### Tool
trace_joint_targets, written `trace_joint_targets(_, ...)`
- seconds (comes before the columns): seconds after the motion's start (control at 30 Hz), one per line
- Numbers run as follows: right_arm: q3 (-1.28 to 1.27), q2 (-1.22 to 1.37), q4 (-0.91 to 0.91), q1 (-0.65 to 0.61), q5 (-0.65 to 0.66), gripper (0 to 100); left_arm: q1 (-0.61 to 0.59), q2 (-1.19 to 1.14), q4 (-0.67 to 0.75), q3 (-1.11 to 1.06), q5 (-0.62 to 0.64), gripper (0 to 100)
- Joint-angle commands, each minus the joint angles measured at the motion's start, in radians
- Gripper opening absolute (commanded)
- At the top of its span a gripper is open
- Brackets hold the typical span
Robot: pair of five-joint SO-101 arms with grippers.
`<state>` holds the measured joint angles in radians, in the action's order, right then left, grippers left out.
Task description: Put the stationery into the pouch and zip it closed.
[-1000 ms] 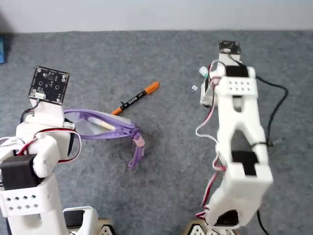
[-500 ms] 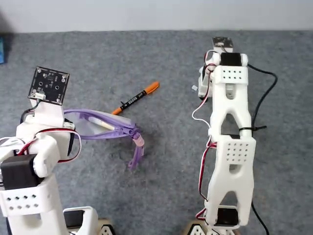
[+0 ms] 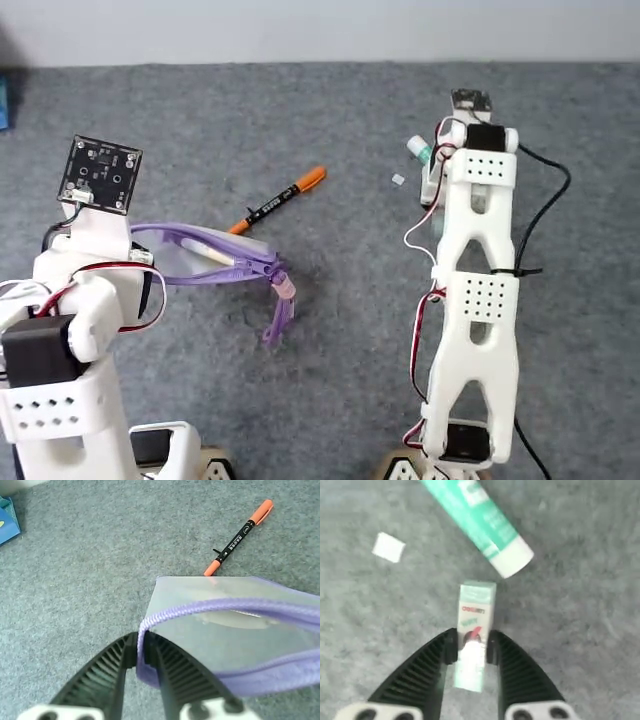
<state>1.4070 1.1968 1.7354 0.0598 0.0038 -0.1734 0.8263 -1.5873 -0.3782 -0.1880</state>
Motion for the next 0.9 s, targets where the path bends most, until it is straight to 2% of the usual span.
trace_joint_targets(0.0, 0.120, -0.016, 0.059, 0.008, 0.031, 0.7, 0.003, -0.011, 0.006, -0.030, 0.008, 1)
trace_joint_targets(0.17, 0.229, -0.021, 0.064, 0.012, 0.058, 0.7, 0.003, -0.011, 0.006, -0.028, 0.009, 1)
trace_joint_targets(0.33, 0.161, -0.154, 0.065, 0.012, 0.072, 0.7, 0.003, -0.011, 0.005, -0.031, 0.009, 1)
trace_joint_targets(0.47, -0.037, -0.354, 0.065, 0.012, 0.098, 0.6, 0.003, -0.014, 0.006, -0.031, 0.009, 1)
trace_joint_targets(0.87, -0.852, -1.148, 0.061, -0.001, 0.183, 0.7, 0.008, -0.017, 0.020, -0.033, 0.009, 1)
